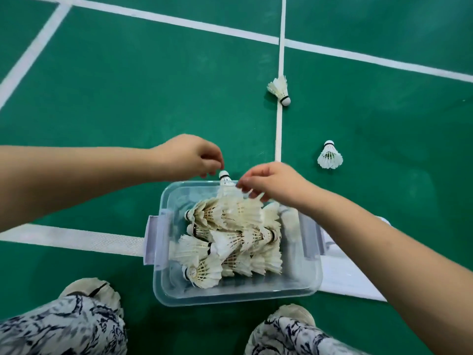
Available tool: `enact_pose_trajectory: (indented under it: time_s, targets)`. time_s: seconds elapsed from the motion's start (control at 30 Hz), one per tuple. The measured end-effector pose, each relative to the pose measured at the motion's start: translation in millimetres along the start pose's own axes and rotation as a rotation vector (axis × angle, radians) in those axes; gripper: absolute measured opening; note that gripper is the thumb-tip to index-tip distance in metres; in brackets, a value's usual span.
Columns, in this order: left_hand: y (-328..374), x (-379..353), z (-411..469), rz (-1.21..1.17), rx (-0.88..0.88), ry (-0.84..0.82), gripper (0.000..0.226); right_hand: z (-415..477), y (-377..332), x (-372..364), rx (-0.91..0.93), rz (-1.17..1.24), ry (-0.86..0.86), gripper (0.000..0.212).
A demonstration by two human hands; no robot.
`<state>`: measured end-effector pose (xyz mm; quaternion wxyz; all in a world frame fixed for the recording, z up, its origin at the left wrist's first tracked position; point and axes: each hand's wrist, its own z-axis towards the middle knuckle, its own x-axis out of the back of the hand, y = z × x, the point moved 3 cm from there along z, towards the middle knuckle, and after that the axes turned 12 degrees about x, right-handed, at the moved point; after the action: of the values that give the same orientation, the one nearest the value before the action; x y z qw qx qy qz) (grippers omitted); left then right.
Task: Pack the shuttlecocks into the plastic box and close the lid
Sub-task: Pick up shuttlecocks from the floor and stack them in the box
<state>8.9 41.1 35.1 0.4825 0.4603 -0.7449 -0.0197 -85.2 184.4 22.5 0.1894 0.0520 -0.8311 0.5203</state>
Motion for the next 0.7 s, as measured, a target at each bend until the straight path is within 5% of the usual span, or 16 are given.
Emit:
enact_pose_trajectory:
  time_s: [0.1, 0.2, 0.5, 0.7]
  targets:
    - [-1, 4, 35, -0.036, 0.055, 0.052, 0.014, 29, 12, 25, -0.009, -0.035, 0.173, 0.023]
    - [-11, -3, 68, -0.022, 0.147, 0.003, 0.017, 60, 33, 37, -0.064, -0.16, 0.166, 0.02]
    - [-51, -57, 119, -0.104, 0.477, -0.303, 0.026, 117, 64, 0, -0.199, -0.728, -0.359, 0.055]
    - [-53, -74, 130, -0.224, 0.525, -0.333, 0.032, 136, 76, -11, -0.23, -0.615, -0.505, 0.047]
